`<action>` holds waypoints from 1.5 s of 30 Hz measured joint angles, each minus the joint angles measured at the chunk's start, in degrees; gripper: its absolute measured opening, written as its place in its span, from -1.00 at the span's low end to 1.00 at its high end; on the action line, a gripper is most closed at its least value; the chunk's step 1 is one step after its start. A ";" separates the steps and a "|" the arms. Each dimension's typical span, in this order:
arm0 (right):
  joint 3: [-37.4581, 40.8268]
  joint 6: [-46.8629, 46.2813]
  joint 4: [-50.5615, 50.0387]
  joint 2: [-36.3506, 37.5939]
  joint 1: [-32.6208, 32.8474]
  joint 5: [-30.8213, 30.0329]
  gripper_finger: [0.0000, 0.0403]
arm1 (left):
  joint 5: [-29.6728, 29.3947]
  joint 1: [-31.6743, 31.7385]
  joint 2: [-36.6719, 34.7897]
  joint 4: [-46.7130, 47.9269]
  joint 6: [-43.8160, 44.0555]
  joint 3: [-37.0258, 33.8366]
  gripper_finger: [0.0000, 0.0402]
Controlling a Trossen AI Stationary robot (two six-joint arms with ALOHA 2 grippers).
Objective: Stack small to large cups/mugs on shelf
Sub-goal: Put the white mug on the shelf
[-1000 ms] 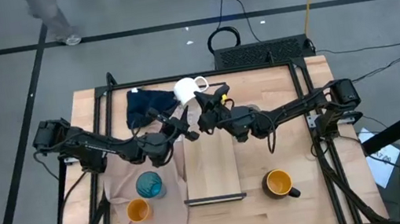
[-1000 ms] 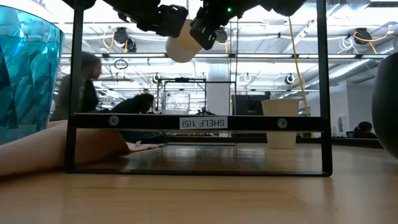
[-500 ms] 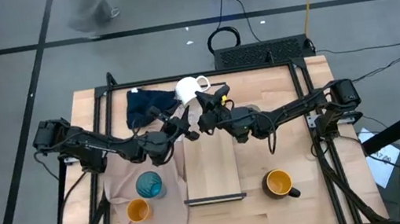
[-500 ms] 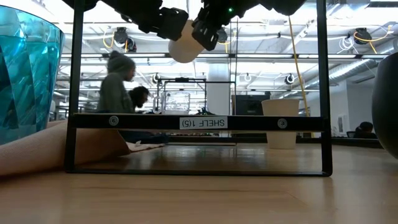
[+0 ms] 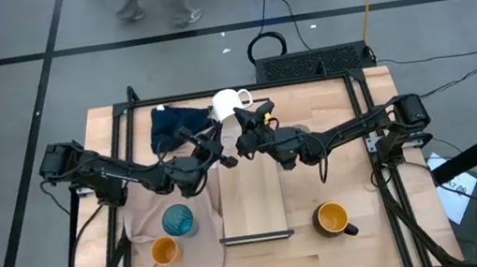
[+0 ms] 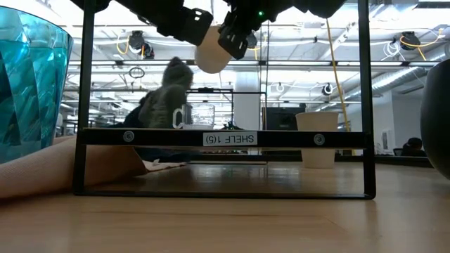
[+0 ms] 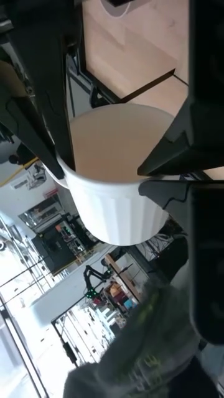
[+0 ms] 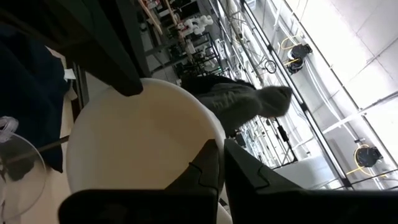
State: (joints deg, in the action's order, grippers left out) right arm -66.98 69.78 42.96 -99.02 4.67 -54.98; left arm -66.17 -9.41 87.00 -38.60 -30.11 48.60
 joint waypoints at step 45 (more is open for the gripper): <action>-0.02 -2.30 -0.18 4.52 -0.38 -0.48 -1.00 | -5.71 -5.12 0.00 -6.63 -10.95 0.57 -0.47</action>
State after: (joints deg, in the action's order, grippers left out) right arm -67.00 67.49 42.78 -94.50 4.29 -55.46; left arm -71.88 -14.53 87.00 -45.23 -41.05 49.17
